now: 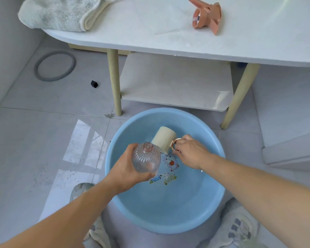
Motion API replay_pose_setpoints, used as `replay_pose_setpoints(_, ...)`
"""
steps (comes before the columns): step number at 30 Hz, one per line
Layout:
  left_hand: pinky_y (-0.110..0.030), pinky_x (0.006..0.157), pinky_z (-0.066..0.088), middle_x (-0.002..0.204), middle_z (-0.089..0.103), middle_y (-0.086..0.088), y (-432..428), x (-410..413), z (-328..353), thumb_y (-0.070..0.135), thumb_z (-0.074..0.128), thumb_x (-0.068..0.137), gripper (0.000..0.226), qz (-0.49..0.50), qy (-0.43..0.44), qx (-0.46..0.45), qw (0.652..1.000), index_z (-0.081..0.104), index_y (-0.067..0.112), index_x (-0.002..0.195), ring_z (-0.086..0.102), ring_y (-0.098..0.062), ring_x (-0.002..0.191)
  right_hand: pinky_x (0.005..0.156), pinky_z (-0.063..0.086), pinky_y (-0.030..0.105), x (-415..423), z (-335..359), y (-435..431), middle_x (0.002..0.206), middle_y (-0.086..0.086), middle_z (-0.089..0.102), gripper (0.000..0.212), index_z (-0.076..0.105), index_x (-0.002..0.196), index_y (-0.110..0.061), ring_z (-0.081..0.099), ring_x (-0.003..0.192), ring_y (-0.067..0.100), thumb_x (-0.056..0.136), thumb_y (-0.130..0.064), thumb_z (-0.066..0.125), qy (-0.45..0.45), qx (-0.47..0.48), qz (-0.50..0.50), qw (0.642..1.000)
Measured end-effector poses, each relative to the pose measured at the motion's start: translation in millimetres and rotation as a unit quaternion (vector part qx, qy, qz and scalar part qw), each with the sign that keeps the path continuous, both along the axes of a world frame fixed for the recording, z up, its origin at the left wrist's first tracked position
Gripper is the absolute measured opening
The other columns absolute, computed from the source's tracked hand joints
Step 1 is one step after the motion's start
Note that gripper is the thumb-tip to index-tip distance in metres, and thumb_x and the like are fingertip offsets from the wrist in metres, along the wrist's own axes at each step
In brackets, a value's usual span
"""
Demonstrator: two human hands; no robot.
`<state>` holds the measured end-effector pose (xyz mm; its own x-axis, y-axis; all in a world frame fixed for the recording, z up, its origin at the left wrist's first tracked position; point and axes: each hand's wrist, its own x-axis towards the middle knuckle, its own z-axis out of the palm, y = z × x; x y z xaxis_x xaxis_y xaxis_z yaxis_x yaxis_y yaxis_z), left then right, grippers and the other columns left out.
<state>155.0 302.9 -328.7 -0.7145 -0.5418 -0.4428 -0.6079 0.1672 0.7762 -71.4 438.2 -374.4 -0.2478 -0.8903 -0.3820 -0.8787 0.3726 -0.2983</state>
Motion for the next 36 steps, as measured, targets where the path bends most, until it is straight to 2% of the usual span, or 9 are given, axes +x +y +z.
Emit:
replay_pose_setpoints(6,-0.002,0.079,0.041,0.117,0.059,0.022,-1.0,1.0,-9.5,0.024,0.096,0.066,0.086,-0.007,-0.01,-0.005,1.0,0.039,0.036,0.129,0.055,0.019,0.103,0.093,0.041,0.033,-0.3,-17.0,-6.7,0.108,0.0,0.062,0.032,0.064,0.107,-0.013,0.042,0.107,0.024,0.103,-0.036,0.042,0.017,0.002,0.02,1.0)
replay_pose_setpoints(12,0.001,0.079,0.041,0.119,0.061,0.021,-2.3,1.5,-13.5,0.029,0.096,0.065,0.089,-0.01,-0.01,-0.003,1.0,0.04,0.035,0.133,0.057,0.015,0.106,0.097,0.04,0.035,-2.6,-27.8,-4.1,0.107,0.0,0.062,0.033,0.065,0.106,-0.014,0.043,0.106,0.025,0.102,-0.039,0.043,0.015,0.013,0.017,1.0)
replay_pose_setpoints(15,-0.007,0.084,0.044,0.119,0.062,0.022,-3.4,2.9,-13.3,0.032,0.097,0.064,0.089,-0.004,-0.008,0.0,1.0,0.041,0.037,0.133,0.06,0.009,0.108,0.096,0.039,0.034,-1.0,-29.5,-3.1,0.108,0.001,0.061,0.033,0.066,0.105,-0.014,0.042,0.105,0.024,0.102,-0.037,0.043,0.011,0.023,0.011,1.0)
replay_pose_setpoints(21,-0.005,0.081,0.045,0.119,0.062,0.02,-7.4,9.2,-11.5,0.033,0.097,0.063,0.09,0.01,-0.002,0.0,1.0,0.041,0.037,0.133,0.061,0.006,0.108,0.086,0.04,0.034,16.2,-19.0,-7.5,0.085,-0.003,0.053,0.034,0.045,0.069,-0.02,0.042,0.095,0.024,0.101,-0.03,0.044,-0.09,0.013,-0.087,0.992)
replay_pose_setpoints(23,-0.013,0.088,0.047,0.121,0.062,0.019,-8.6,12.0,-11.0,0.037,0.097,0.059,0.094,0.012,0.001,-0.001,1.0,0.041,0.036,0.135,0.062,-0.001,0.111,0.067,0.036,0.031,20.7,-8.6,-13.1,0.07,-0.004,0.045,0.041,0.046,0.063,-0.019,0.043,0.076,0.023,0.102,-0.03,0.044,-0.186,-0.006,-0.202,0.962)
replay_pose_setpoints(25,-0.022,0.093,0.049,0.121,0.062,0.019,-8.9,16.4,-8.6,0.042,0.095,0.055,0.095,0.017,0.005,-0.001,1.0,0.042,0.037,0.134,0.062,-0.003,0.112,0.058,0.039,0.03,23.8,3.2,-17.4,0.067,0.002,0.05,0.038,0.063,0.078,-0.01,0.044,0.065,0.019,0.103,-0.033,0.044,-0.277,-0.007,-0.306,0.911)
replay_pose_setpoints(28,-0.021,0.092,0.05,0.119,0.064,0.018,-8.6,20.6,-3.9,0.039,0.096,0.056,0.091,0.017,0.009,-0.009,1.0,0.044,0.037,0.131,0.063,-0.002,0.11,0.083,0.054,0.037,24.5,14.7,-17.4,0.098,0.015,0.07,0.033,0.068,0.091,-0.011,0.055,0.077,0.017,0.102,-0.033,0.046,-0.355,-0.014,-0.371,0.858)
replay_pose_setpoints(32,-0.009,0.081,0.045,0.115,0.063,0.022,-8.0,22.8,7.8,0.033,0.097,0.062,0.087,0.018,0.017,-0.017,1.0,0.042,0.039,0.128,0.061,0.004,0.107,0.073,0.049,0.026,22.5,49.6,-15.8,0.098,0.004,0.07,0.028,0.061,0.08,-0.019,0.054,0.081,0.016,0.103,-0.024,0.045,-0.411,-0.063,-0.396,0.819)
replay_pose_setpoints(36,-0.016,0.085,0.047,0.117,0.062,0.022,-8.3,21.7,17.4,0.036,0.096,0.061,0.087,0.016,0.035,-0.022,0.999,0.044,0.037,0.13,0.061,0.004,0.108,0.073,0.048,0.026,19.7,93.5,-13.4,0.096,0.002,0.072,0.03,0.059,0.078,-0.019,0.054,0.083,0.016,0.104,-0.023,0.045,-0.416,-0.091,-0.378,0.822)
